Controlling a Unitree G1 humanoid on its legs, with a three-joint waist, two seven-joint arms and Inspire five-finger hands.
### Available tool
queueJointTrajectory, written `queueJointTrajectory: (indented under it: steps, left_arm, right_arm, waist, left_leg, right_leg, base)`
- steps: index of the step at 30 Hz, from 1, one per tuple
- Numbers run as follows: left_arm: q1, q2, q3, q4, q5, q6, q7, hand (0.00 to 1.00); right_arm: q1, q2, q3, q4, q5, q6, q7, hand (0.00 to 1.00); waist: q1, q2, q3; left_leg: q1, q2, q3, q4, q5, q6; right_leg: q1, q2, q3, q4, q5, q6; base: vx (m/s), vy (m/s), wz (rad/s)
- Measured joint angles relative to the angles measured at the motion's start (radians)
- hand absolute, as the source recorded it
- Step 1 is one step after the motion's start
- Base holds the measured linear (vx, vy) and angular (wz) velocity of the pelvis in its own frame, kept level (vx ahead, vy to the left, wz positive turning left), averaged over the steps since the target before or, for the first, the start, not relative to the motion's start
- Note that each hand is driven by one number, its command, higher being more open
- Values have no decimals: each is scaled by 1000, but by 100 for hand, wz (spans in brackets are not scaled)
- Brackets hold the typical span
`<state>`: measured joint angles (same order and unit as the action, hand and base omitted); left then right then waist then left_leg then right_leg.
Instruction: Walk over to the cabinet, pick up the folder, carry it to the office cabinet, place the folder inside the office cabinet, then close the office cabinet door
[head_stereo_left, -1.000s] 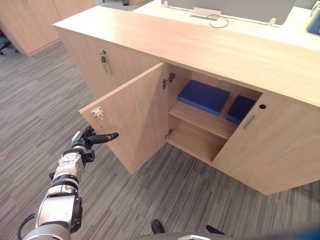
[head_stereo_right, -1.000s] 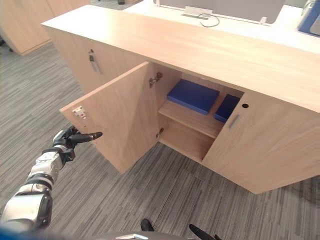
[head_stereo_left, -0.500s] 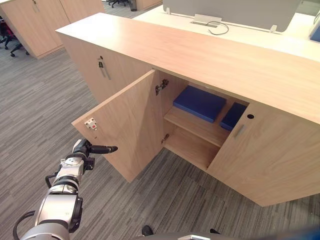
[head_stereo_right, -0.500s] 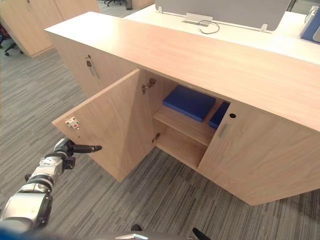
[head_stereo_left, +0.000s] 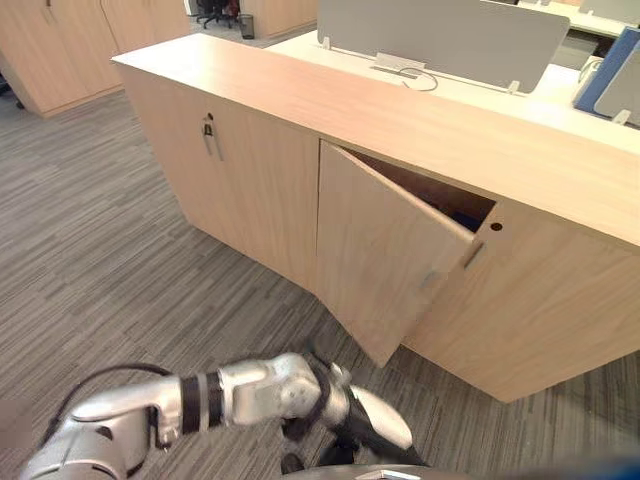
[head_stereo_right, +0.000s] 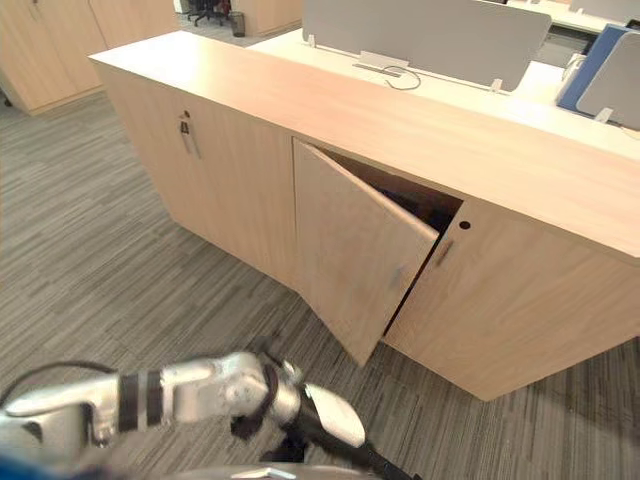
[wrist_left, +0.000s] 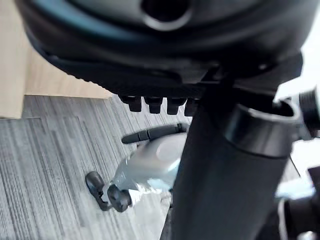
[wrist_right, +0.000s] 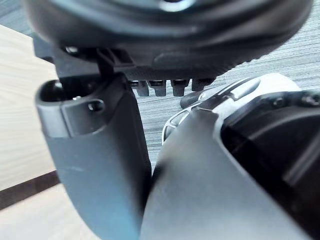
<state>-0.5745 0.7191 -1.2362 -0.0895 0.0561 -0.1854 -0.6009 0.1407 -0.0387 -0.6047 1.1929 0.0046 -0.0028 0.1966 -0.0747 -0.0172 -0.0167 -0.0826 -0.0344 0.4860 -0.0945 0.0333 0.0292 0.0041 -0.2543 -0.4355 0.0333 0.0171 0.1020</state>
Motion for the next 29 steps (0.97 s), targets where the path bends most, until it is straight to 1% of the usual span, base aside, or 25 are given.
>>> queueJointTrajectory:
  steps: [1, 2, 3, 4, 5, 6, 7, 8, 9, 10, 11, 12, 13, 14, 15, 16, 17, 18, 20, 21, 22, 23, 25, 27, 29]
  left_arm:
    - [19, 22, 37, -39, -28, -1, 10, 100]
    - [48, 19, 58, -68, -28, -4, 20, 100]
    - [89, 12, 75, -80, -28, -12, 23, 100]
    - [117, 4, 82, -82, -28, -17, 24, 100]
    - [178, -21, 123, -79, -28, -23, 24, 100]
    - [243, -50, 192, -50, -26, -25, 26, 100]
    - [287, -71, 230, -24, -32, -26, 30, 100]
    - [378, -124, 306, 54, -59, -27, 49, 100]
    - [466, -191, 397, 160, -83, -32, 79, 100]
    - [502, -227, 443, 221, -91, -32, 97, 100]
    - [548, -279, 514, 308, -92, -31, 129, 100]
    - [597, -334, 613, 419, -96, -31, 169, 100]
    - [633, -375, 716, 513, -125, -26, 208, 100]
    - [646, -393, 764, 554, -143, -22, 227, 100]
    - [671, -432, 873, 633, -171, -20, 254, 100]
    - [690, -476, 982, 711, -198, -13, 273, 100]
    - [698, -498, 1037, 746, -226, 0, 279, 100]
    - [715, -536, 1150, 809, -274, 22, 292, 100]
    - [723, -571, 1277, 887, -333, 60, 313, 100]
    - [730, -579, 1334, 922, -356, 65, 330, 100]
    - [734, -586, 1367, 939, -363, 65, 337, 100]
    - [756, -613, 1438, 965, -361, 66, 385, 100]
    - [763, -634, 1468, 997, -357, 65, 418, 100]
    - [767, -676, 1490, 1054, -288, 65, 477, 100]
    - [761, -693, 1508, 1065, -240, 68, 498, 100]
  right_arm:
    - [4, -18, 12, 0, 3, -3, 6, 100]
    - [7, -39, 44, 1, 3, -4, 6, 100]
    - [5, -53, 86, 2, 2, -3, 7, 100]
    - [4, -56, 110, 1, 2, -3, 8, 100]
    - [0, -63, 152, 1, -1, -4, 16, 100]
    - [-3, -69, 186, 1, -1, -3, 21, 100]
    - [-6, -71, 201, 1, -1, -3, 21, 100]
    - [-12, -75, 237, 2, 0, -4, 19, 100]
    - [-28, -72, 268, 1, 1, -7, 16, 100]
    - [-36, -72, 282, 1, 1, -9, 16, 100]
    - [-43, -73, 296, 2, 0, -9, 11, 100]
    - [-50, -72, 304, 4, -2, -9, 3, 100]
    - [-56, -70, 304, 4, -2, -12, -8, 100]
    - [-59, -72, 300, 5, -2, -13, -13, 100]
    - [-60, -77, 273, 10, -2, -16, -19, 100]
    - [-59, -83, 244, 22, -2, -17, -27, 100]
    - [-58, -88, 223, 24, -2, -12, -28, 100]
    - [-57, -92, 195, 19, -3, -5, -33, 100]
    - [-53, -85, 182, 0, -2, -2, -32, 100]
    - [-46, -75, 196, -24, -4, 0, -32, 100]
    - [-45, -71, 212, -30, -5, 1, -32, 100]
    - [-38, -66, 275, -58, -10, 5, -27, 100]
    - [-31, -62, 300, -62, -9, 4, -29, 100]
    - [-26, -55, 314, -64, -3, 3, -39, 100]
    - [-17, -52, 314, -71, -2, -2, -50, 100]
  waist:
    - [-3, 22, -5]
    - [-1, 36, -9]
    - [0, 44, -14]
    - [2, 48, -17]
    - [1, 51, -17]
    - [2, 50, -16]
    - [2, 47, -14]
    - [1, 32, -5]
    - [0, 17, 14]
    - [-2, 13, 27]
    - [2, 6, 39]
    - [19, -2, 50]
    - [25, -3, 70]
    - [29, -9, 77]
    - [47, 3, 96]
    - [69, 16, 109]
    - [79, 27, 110]
    - [85, 49, 115]
    - [86, 46, 118]
    - [83, 39, 119]
    - [83, 34, 116]
    - [89, 20, 95]
    - [91, 19, 66]
    - [92, 11, 35]
    - [91, 11, 32]
  left_leg:
    - [-4, -2, -13, 0, 1, 1]
    - [-3, -2, -20, 0, 2, 2]
    - [0, -1, -23, 0, 5, 2]
    - [3, 1, -23, 0, 9, -4]
    - [11, 7, -20, 0, 14, -5]
    - [21, 21, -5, 5, 18, -5]
    - [29, 29, 8, 8, 17, -4]
    - [25, 56, 39, 62, -7, -2]
    - [-5, 108, 57, 191, -63, -9]
    - [-20, 140, 60, 265, -92, -6]
    - [-38, 183, 58, 352, -131, -10]
    - [-54, 227, 17, 434, -156, -19]
    - [-75, 242, -82, 485, -162, -27]
    - [-81, 242, -143, 501, -166, -33]
    - [-82, 236, -264, 518, -182, -58]
    - [-63, 205, -412, 483, -218, -86]
    - [-46, 189, -479, 459, -231, -94]
    - [-6, 161, -565, 413, -251, -119]
    - [20, 134, -578, 401, -248, -109]
    - [37, 132, -547, 394, -250, -105]
    - [45, 131, -534, 386, -250, -105]
    - [67, 130, -492, 352, -248, -101]
    - [75, 128, -472, 322, -242, -96]
    - [114, 126, -441, 243, -211, -96]
    - [132, 127, -431, 217, -199, -98]
  right_leg:
    - [11, 2, -8, -13, -4, 4]
    - [16, 4, -10, -16, -10, 11]
    - [18, 6, -9, -16, -19, 18]
    - [20, 8, -9, -15, -23, 24]
    - [25, 14, -5, -14, -30, 34]
    - [29, 26, 10, -15, -35, 28]
    - [29, 32, 25, -13, -40, 22]
    - [28, 43, 58, -5, -47, 18]
    - [27, 56, 87, 15, -58, 7]
    - [28, 68, 100, 27, -65, 2]
    - [23, 90, 123, 43, -78, -10]
    - [13, 112, 159, 65, -94, -25]
    - [10, 135, 180, 82, -102, -36]
    - [10, 143, 192, 90, -106, -41]
    - [9, 155, 225, 96, -108, -45]
    - [1, 164, 265, 105, -108, -46]
    - [-8, 169, 285, 115, -110, -47]
    - [-18, 173, 321, 129, -114, -39]
    - [-24, 162, 358, 138, -116, -34]
    - [-22, 156, 374, 138, -116, -33]
    - [-22, 154, 385, 137, -115, -32]
    - [-24, 150, 419, 122, -106, -17]
    - [-29, 149, 435, 97, -95, -7]
    - [-18, 148, 456, 42, -68, -5]
    - [-17, 150, 463, 28, -59, -4]
  base:
    - [-7, -80, 33]
    - [2, -69, 34]
    - [14, -80, 15]
    - [34, -92, 2]
    - [48, -131, -15]
    - [52, -139, -28]
    - [49, -151, -61]
    - [52, -180, -79]
    - [65, -259, -79]
    - [57, -233, -68]
    - [70, -210, -74]
    - [84, -178, -84]
    - [81, -187, -71]
    - [73, -175, -67]
    - [52, -85, -83]
    - [58, 8, -94]
    - [63, 118, -99]
    - [60, 120, -72]
    - [58, 113, -58]
    - [37, 116, -47]
    - [25, 125, -64]
    - [16, 87, -54]
    - [31, 50, -40]
    - [80, 14, -33]
    - [59, 1, -18]
